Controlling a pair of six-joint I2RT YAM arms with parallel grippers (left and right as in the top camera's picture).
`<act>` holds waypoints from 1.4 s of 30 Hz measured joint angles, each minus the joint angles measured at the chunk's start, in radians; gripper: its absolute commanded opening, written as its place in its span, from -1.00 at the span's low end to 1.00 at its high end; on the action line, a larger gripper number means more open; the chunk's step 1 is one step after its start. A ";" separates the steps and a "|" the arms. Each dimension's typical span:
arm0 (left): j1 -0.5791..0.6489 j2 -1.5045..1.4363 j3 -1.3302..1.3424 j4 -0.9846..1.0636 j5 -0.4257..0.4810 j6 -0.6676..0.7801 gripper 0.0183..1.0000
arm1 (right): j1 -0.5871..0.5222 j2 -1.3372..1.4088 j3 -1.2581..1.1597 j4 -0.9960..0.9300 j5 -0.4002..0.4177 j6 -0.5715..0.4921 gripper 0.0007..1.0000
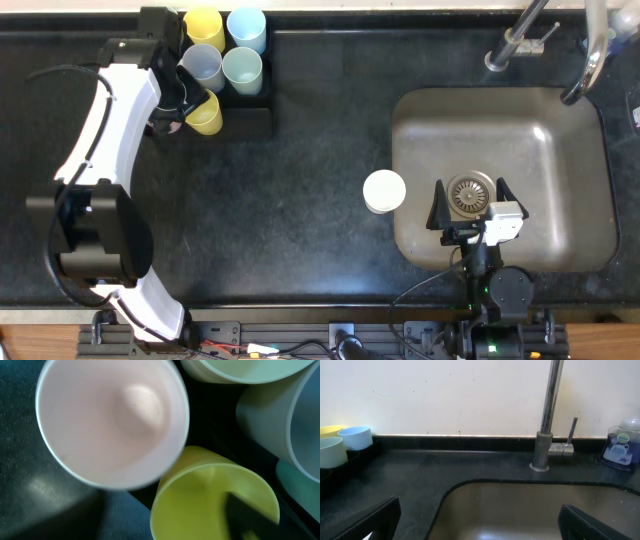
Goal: Store Cups
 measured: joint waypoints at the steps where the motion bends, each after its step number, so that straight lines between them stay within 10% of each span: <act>1: 0.000 0.000 0.000 -0.002 0.000 -0.001 1.00 | 0.000 0.000 0.000 0.000 0.000 0.000 1.00; 21: -0.026 -0.971 -0.365 -0.055 0.038 0.170 1.00 | 0.000 0.000 0.000 0.000 0.000 0.000 1.00; 34: -0.026 -1.781 -1.414 0.993 0.052 0.740 1.00 | 0.000 0.000 0.000 0.000 0.000 0.000 1.00; 42: -0.026 -1.916 -1.619 1.020 0.077 0.818 1.00 | 0.000 0.000 0.000 0.000 0.000 0.000 1.00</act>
